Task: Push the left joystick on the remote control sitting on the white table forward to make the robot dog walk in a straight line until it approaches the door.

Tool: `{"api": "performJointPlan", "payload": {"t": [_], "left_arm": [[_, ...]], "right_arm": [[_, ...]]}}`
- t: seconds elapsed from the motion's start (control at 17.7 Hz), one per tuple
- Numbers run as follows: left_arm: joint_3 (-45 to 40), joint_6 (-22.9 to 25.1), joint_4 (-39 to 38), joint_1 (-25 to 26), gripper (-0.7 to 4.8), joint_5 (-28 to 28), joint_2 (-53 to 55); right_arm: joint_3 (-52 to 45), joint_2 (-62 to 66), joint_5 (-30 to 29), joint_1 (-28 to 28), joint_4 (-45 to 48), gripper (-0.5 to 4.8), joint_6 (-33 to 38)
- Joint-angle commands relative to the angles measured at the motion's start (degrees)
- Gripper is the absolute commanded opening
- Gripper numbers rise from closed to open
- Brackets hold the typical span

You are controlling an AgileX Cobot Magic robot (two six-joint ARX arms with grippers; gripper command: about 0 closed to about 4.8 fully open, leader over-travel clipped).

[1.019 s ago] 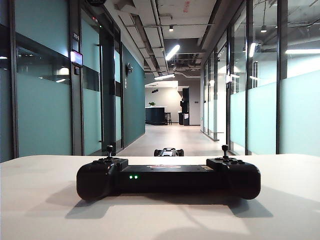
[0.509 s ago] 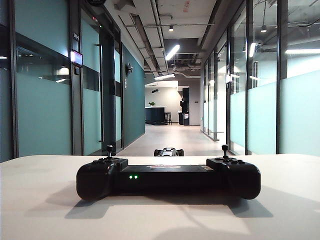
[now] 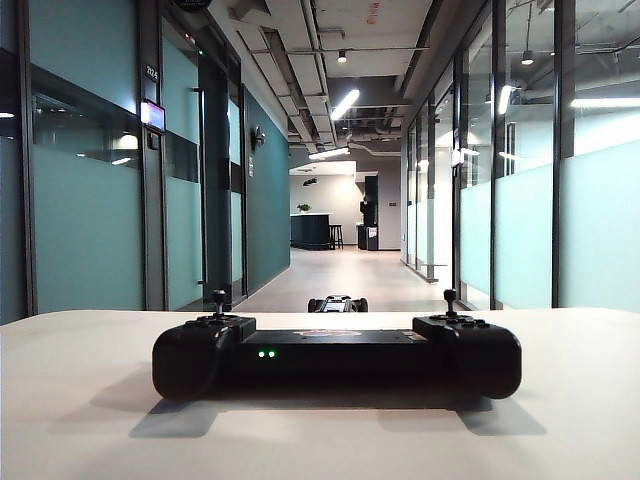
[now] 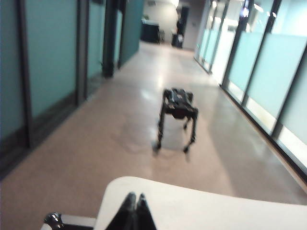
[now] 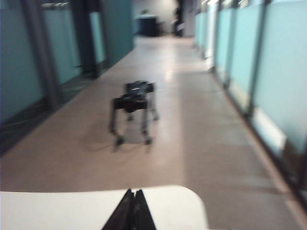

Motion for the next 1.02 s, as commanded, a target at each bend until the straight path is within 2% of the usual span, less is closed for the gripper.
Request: {"api": "performJointPlan", "payload": {"t": [0.06,0.34,0.51,0.68,0.91,1.02], "left_arm": [[4.9,-0.9,-0.2,-2.1,-0.05,1.8,5.9],[14.1,-0.9,-0.8,-8.7,-0.05,4.7,18.3],[21.0,-0.9,-7.4,-13.8,-0.05,4.8,25.9],[27.5,-0.9,-14.2,-17.2,-0.05,5.0,32.7],[34.6,-1.1,-20.3,-18.8,-0.05,13.8,41.1],[36.9,-1.1,-21.0,-21.5,-0.05,14.6,44.9]], "right_arm": [[7.5,6.6,-0.7,2.8,-3.1,-0.04,0.4],[16.7,17.7,-0.5,10.8,-9.5,-0.05,4.2],[20.1,23.0,0.1,16.9,-13.5,-0.05,6.8],[23.4,27.3,3.9,23.1,-19.8,-0.05,10.4],[28.4,34.0,4.3,29.9,-26.7,-0.05,14.2],[30.8,38.2,4.1,32.6,-29.2,-0.05,17.2]]}}
